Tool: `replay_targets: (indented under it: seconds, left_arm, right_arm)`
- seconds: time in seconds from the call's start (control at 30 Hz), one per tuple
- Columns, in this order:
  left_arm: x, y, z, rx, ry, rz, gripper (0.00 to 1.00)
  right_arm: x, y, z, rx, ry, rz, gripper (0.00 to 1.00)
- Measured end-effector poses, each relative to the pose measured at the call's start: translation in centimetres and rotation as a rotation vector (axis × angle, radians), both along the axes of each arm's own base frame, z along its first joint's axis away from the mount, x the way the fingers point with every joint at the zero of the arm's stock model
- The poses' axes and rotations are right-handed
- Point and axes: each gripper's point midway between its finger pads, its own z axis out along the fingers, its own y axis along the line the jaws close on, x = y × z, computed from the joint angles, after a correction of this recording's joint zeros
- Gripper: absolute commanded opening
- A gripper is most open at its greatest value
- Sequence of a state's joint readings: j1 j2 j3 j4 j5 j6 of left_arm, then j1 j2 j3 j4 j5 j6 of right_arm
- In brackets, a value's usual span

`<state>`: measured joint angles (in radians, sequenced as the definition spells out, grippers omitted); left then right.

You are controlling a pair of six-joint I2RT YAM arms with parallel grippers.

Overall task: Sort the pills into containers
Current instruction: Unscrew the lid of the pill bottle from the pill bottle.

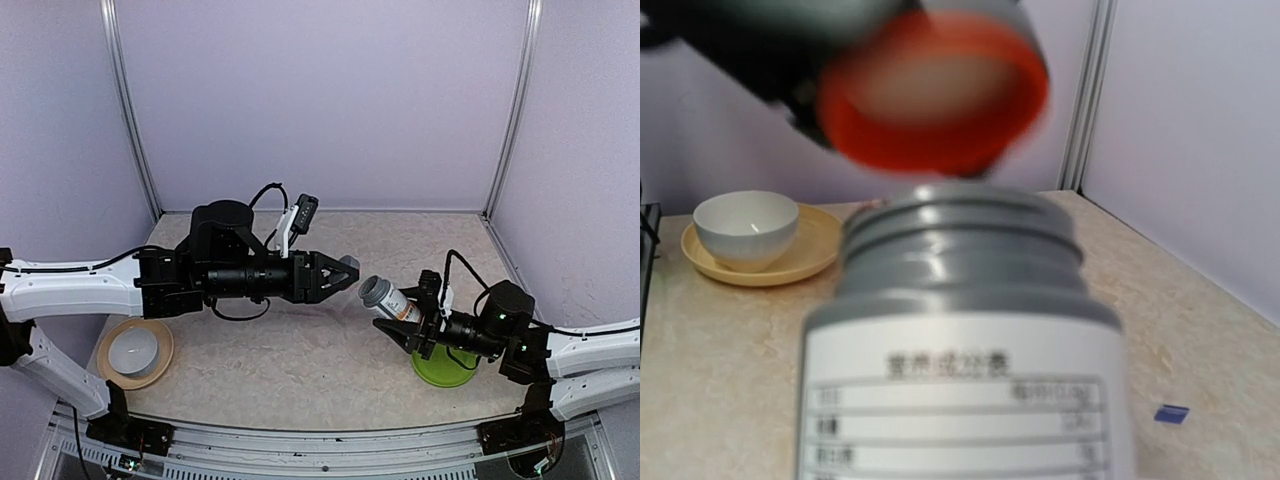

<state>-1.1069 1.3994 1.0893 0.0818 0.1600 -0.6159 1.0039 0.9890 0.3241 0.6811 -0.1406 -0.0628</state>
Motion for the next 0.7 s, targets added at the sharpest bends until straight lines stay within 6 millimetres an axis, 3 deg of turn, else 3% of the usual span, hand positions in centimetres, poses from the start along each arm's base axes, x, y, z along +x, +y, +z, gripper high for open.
replay_targets:
  seconds: [0.13, 0.4, 0.7]
  left_arm:
    - [2.9, 1.9, -3.0, 0.073, 0.002, 0.110, 0.21]
    - [8.9, 8.2, -9.9, 0.255, 0.015, 0.350, 0.20]
    - [13.1, 13.1, -17.3, 0.434, 0.063, 0.493, 0.20]
  right_arm:
    - [-0.1, -0.3, 0.7, 0.020, -0.010, -0.003, 0.00]
    - [-0.4, -0.7, 1.5, 0.044, -0.022, -0.004, 0.00]
    - [-0.5, -0.9, 1.8, 0.054, -0.024, -0.007, 0.00]
